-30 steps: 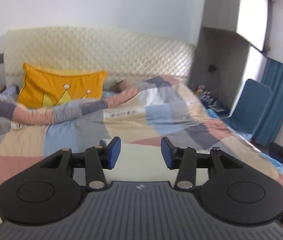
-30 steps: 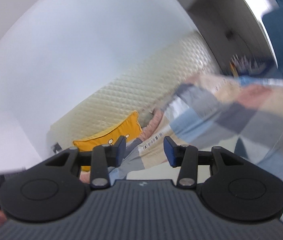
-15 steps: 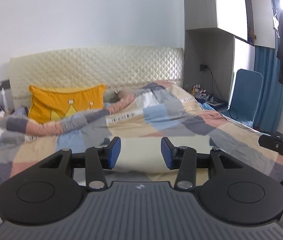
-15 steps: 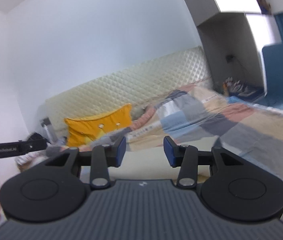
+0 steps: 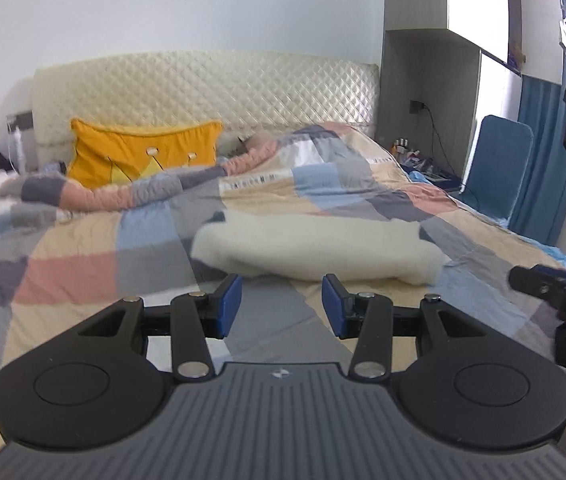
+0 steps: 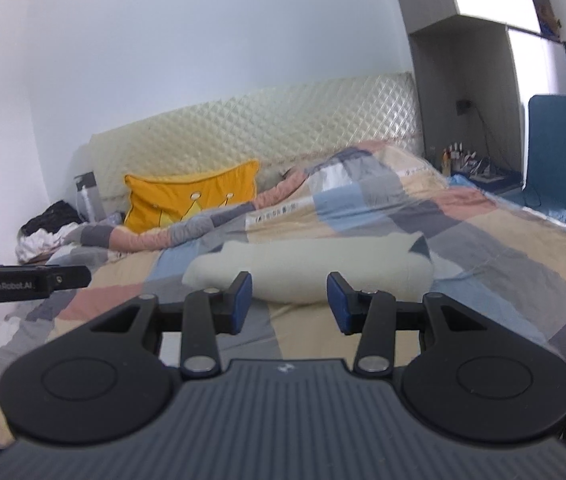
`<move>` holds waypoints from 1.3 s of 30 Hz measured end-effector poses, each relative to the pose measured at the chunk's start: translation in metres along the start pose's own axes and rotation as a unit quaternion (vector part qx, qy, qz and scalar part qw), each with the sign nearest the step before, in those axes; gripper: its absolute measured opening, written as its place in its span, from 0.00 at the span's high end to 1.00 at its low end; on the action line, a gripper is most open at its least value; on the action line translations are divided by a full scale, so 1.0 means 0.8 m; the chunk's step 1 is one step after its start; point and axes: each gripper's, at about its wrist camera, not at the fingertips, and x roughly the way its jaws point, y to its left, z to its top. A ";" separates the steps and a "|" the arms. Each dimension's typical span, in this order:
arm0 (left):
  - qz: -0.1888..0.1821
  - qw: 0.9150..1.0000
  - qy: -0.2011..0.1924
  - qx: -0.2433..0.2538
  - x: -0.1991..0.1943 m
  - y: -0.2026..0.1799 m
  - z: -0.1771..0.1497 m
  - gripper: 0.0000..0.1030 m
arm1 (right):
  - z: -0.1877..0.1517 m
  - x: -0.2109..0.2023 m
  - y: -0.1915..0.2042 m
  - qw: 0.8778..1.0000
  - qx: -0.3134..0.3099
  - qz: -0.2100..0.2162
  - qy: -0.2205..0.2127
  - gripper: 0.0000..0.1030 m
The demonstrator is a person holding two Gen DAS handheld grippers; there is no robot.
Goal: Fold large clothes
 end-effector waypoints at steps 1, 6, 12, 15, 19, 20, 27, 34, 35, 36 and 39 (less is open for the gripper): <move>0.000 1.000 0.005 -0.007 0.002 0.001 -0.004 0.51 | -0.002 0.003 0.000 1.000 0.002 -0.001 0.006 0.56; 0.005 1.000 0.020 -0.012 0.012 0.005 -0.017 0.51 | -0.010 0.011 -0.002 1.000 0.004 -0.004 0.021 0.56; 0.015 1.000 0.021 -0.005 0.012 0.005 -0.018 0.50 | -0.019 0.011 -0.005 0.999 0.008 -0.014 0.033 0.56; 0.017 1.000 0.020 -0.001 0.011 0.002 -0.018 0.49 | -0.022 0.009 -0.008 0.999 0.013 -0.015 0.039 0.56; 0.022 1.000 0.018 -0.008 0.008 0.001 -0.017 0.49 | -0.023 0.008 -0.009 0.999 0.010 -0.019 0.043 0.56; 0.021 1.000 0.018 -0.011 0.008 0.001 -0.016 0.49 | -0.023 0.007 -0.009 0.999 0.011 -0.018 0.044 0.56; 0.021 0.999 0.019 -0.014 0.006 0.001 -0.014 0.49 | -0.022 0.004 -0.011 0.999 0.009 -0.018 0.047 0.56; 0.015 1.000 0.016 -0.015 0.003 -0.001 -0.013 0.48 | -0.021 0.004 -0.011 0.999 0.011 -0.017 0.047 0.56; 0.016 1.000 0.016 -0.014 0.003 -0.004 -0.014 0.48 | -0.022 0.004 -0.012 0.999 0.012 -0.017 0.048 0.56; 0.017 1.000 0.015 -0.013 0.002 -0.006 -0.014 0.47 | -0.022 0.005 -0.012 0.999 0.013 -0.017 0.050 0.56; 0.019 1.000 0.014 -0.007 0.001 -0.012 -0.015 0.46 | -0.020 0.005 -0.011 0.998 0.012 -0.018 0.051 0.56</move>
